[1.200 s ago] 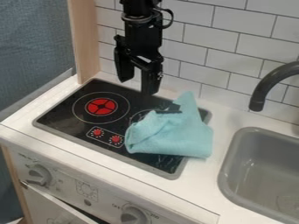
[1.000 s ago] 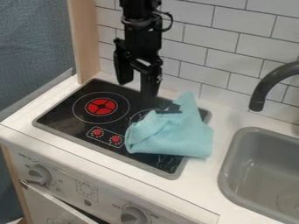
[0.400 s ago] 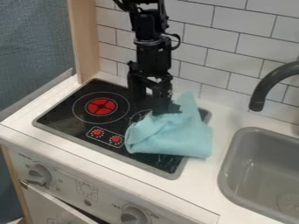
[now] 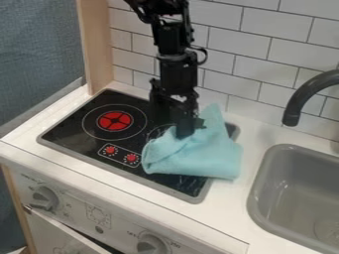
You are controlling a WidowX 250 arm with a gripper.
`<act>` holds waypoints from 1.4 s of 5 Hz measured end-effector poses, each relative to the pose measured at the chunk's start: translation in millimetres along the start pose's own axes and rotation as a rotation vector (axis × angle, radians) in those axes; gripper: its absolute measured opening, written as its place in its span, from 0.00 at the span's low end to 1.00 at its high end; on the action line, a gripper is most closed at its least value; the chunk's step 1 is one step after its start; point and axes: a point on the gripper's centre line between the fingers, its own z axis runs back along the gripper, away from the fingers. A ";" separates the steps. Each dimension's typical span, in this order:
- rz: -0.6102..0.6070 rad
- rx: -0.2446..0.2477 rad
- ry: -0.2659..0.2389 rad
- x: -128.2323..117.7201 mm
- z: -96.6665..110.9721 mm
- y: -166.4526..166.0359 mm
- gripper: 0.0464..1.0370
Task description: Unfold the cloth from top left to bottom right
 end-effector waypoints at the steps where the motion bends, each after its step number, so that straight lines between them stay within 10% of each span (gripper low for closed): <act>1: -0.015 -0.010 0.001 4.0 -5.7 -5.4 0.62; 3: -0.010 -0.003 -0.018 6.5 -7.1 -4.4 0.12; 7: -0.067 0.071 -0.075 -9.7 22.1 -40.0 0.01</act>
